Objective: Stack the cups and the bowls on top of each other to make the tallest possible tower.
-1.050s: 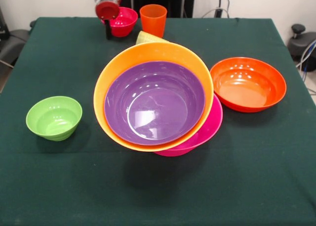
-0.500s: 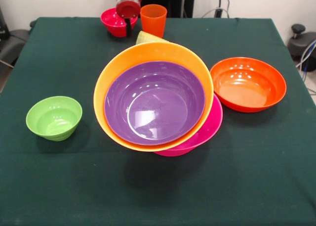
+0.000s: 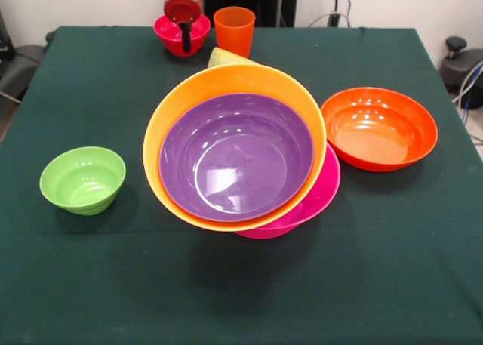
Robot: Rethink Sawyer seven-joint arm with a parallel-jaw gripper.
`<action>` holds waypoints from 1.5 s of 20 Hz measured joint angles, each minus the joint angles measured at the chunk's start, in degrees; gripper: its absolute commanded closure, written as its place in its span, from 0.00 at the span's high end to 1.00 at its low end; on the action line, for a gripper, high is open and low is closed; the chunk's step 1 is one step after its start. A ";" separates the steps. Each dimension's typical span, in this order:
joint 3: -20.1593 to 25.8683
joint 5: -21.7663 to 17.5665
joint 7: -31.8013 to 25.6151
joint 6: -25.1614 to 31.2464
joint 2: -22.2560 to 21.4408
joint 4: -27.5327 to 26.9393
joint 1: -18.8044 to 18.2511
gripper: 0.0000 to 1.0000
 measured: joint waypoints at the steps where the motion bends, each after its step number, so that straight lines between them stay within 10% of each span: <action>1: -0.06 0.00 0.00 0.00 -0.06 0.07 0.01 1.00; 30: -1.67 8.09 0.01 0.01 -1.08 0.98 6.24 1.00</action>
